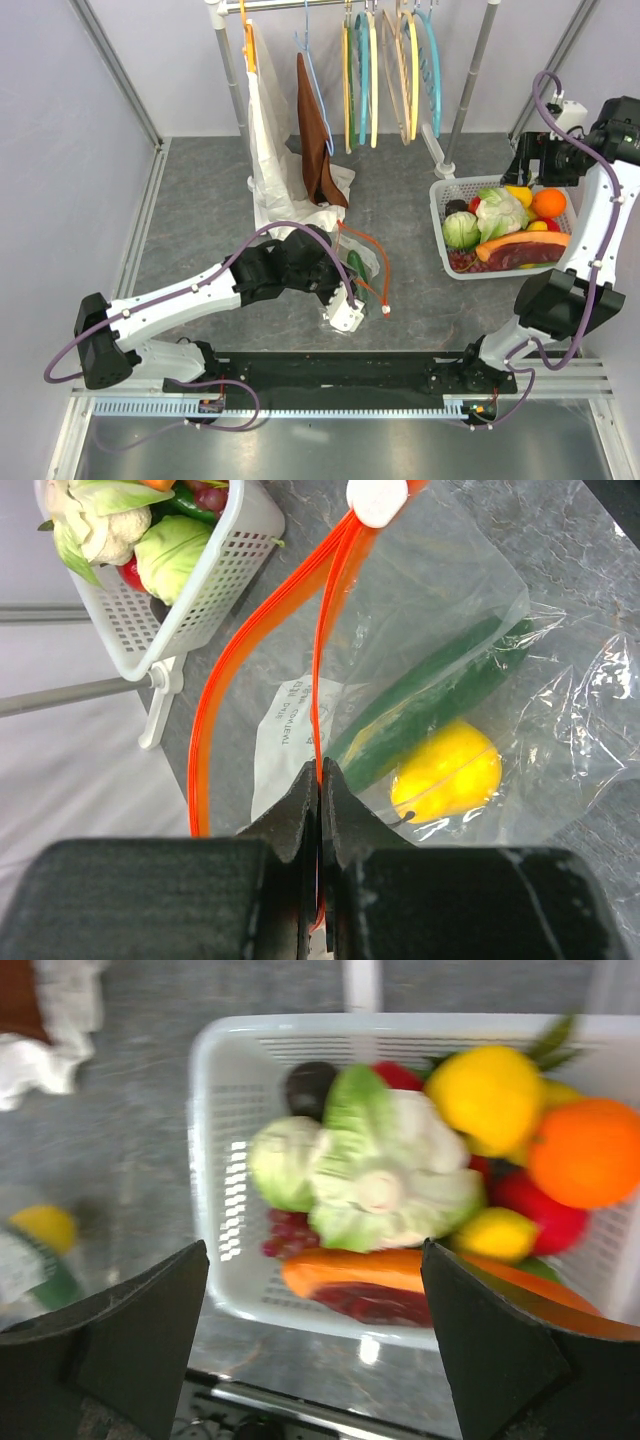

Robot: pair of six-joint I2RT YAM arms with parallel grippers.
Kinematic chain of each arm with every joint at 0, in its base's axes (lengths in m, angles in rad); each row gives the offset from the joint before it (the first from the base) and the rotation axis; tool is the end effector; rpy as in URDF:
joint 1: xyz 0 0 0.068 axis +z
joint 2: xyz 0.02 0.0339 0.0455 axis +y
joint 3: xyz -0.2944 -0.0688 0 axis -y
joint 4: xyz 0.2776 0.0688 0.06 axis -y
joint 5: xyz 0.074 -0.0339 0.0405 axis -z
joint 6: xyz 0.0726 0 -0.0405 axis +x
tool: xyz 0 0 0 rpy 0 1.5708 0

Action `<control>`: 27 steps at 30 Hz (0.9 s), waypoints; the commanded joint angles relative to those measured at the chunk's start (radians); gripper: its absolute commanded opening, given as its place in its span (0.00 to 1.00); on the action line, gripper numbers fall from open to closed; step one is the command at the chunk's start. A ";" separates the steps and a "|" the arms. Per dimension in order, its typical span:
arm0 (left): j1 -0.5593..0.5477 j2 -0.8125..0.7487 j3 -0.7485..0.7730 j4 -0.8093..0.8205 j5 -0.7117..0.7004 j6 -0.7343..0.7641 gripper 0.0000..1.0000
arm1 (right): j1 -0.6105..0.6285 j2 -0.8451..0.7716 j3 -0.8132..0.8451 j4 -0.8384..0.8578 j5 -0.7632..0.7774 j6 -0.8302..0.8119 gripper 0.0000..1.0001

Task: Place the food in the zip-top bag and seal the zipper
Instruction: Pick up the fake fruit from the bin.

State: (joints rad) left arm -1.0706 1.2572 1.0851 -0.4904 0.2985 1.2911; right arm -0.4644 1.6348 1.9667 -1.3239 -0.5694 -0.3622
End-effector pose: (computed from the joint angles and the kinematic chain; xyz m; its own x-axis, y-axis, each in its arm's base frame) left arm 0.1376 -0.2963 0.3169 0.8315 0.3940 -0.3915 0.5458 -0.4484 0.7079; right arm 0.3355 -0.1243 0.4413 -0.7401 0.0370 -0.6714 -0.1590 0.9605 0.2282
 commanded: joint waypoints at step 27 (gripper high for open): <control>0.003 -0.005 0.022 -0.031 -0.013 0.028 0.02 | 0.010 0.263 -0.058 0.281 0.703 -0.455 0.91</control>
State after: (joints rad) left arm -1.0710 1.2572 1.0779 -0.4976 0.2897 1.2991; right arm -0.4690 1.8771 1.9194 -1.0653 0.1116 -0.7593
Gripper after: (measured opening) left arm 0.033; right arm 0.913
